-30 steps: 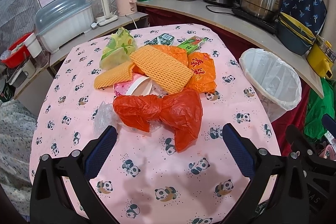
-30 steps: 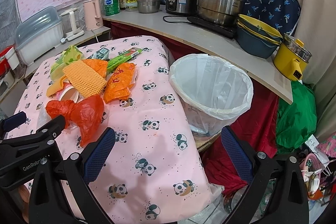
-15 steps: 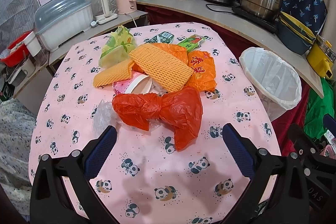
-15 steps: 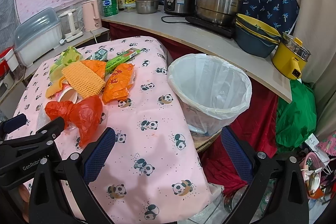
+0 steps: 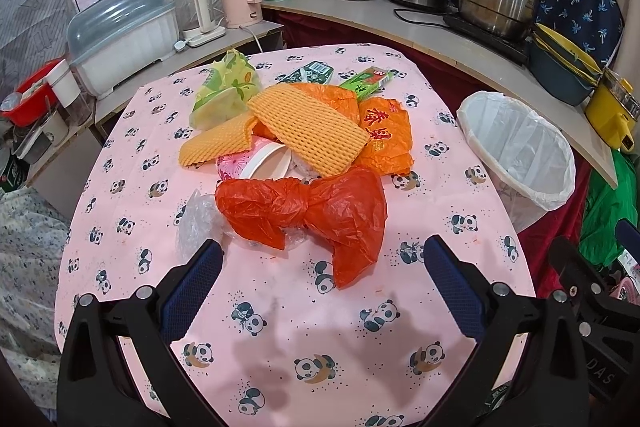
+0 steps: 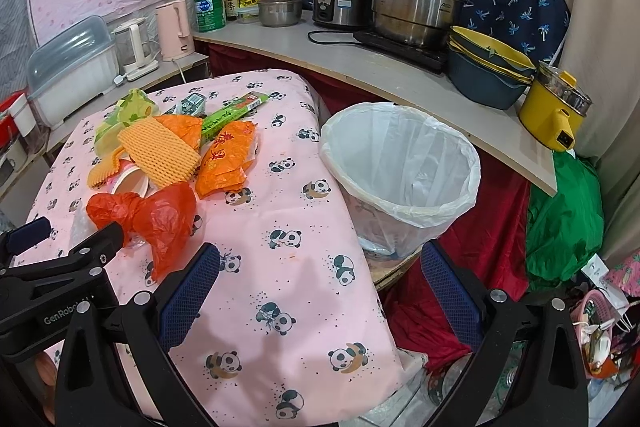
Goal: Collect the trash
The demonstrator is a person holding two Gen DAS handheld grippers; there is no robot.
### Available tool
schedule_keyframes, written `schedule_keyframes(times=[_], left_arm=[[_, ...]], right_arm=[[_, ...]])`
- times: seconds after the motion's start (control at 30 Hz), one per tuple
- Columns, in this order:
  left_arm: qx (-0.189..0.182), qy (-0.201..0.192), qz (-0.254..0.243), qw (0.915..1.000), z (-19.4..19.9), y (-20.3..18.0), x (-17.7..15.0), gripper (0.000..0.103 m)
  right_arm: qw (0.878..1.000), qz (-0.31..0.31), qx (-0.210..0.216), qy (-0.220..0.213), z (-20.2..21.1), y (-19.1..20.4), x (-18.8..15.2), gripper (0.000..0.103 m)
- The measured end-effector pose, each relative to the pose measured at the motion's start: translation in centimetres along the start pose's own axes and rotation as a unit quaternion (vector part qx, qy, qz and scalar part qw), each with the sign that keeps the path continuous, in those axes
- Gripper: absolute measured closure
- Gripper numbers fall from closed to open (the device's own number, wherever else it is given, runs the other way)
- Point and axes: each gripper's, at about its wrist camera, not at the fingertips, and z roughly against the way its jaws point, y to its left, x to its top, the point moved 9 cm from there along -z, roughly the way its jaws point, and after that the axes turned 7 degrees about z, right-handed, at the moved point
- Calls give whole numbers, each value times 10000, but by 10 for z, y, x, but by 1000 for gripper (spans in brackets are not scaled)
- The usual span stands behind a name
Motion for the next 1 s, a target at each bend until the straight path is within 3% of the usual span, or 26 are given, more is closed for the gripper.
schedule_keyframes(times=[1.0], left_arm=[[-51, 74, 122, 9999, -4, 4, -3, 7]], right_arm=[[10000, -18, 1, 2, 0, 0, 0, 7]])
